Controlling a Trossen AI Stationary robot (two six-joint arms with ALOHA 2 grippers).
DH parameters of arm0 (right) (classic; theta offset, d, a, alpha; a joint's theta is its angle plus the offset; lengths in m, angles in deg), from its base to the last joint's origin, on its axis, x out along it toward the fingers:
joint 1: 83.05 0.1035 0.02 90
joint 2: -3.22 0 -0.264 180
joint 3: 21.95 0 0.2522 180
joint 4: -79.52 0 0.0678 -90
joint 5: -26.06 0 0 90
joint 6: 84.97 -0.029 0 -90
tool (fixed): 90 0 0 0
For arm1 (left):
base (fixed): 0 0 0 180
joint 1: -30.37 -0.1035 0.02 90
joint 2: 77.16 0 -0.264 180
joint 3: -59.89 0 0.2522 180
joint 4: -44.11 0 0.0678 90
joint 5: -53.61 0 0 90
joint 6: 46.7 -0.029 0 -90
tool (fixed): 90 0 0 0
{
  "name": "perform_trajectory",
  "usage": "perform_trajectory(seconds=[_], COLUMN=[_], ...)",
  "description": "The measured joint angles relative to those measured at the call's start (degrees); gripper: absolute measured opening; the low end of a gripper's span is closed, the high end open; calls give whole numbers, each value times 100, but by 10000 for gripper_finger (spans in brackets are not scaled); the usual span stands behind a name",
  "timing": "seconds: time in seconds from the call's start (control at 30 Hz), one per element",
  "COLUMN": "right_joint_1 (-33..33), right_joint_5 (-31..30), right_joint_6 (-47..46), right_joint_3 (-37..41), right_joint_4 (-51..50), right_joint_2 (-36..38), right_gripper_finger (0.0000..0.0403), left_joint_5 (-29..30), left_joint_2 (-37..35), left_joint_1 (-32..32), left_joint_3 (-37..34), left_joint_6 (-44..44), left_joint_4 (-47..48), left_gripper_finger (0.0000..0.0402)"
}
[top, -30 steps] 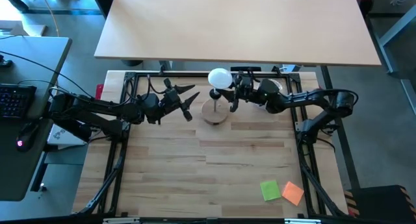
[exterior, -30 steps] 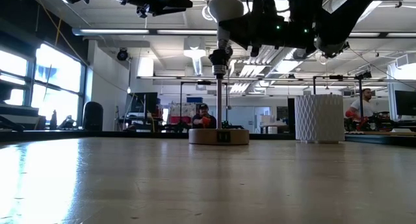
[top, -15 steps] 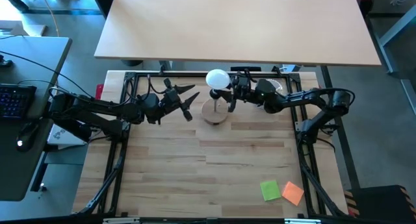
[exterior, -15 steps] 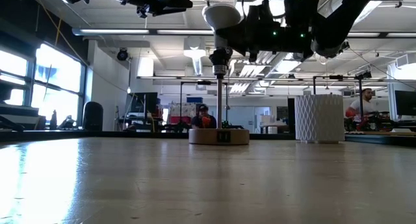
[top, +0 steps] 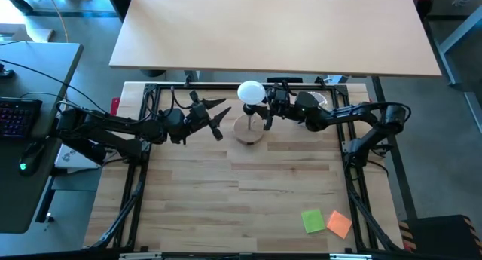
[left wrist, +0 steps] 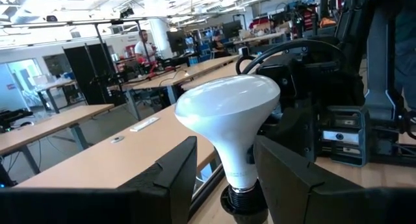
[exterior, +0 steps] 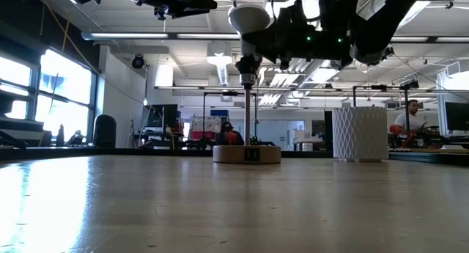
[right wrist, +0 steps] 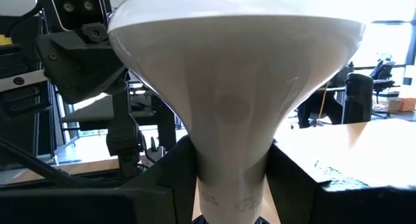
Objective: Screw lightbulb
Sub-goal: Insert the lightbulb into the lamp
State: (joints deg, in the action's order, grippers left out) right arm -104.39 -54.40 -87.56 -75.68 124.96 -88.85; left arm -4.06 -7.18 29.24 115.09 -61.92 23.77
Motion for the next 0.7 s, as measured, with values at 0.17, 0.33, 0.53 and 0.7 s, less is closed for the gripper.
perform_trajectory(seconds=[0.17, 0.33, 0.53, 0.7], right_joint_1=[0, -2, -2, -4], right_joint_5=[5, 17, 29, 25], right_joint_6=[2, 86, 157, 241], right_joint_3=[0, 2, 46, 39], right_joint_4=[-14, -28, -216, -197], right_joint_2=[-2, -7, -40, -25], right_gripper_finger=[147, 166, 238, 255], left_joint_5=[0, 0, -1, 4], left_joint_2=[0, 0, 0, 0], left_joint_1=[0, 0, 1, 0], left_joint_3=[1, 0, -1, -1], left_joint_6=[2, 2, 8, 11], left_joint_4=[-2, -2, -1, 39], left_gripper_finger=[149, 149, 149, 149])
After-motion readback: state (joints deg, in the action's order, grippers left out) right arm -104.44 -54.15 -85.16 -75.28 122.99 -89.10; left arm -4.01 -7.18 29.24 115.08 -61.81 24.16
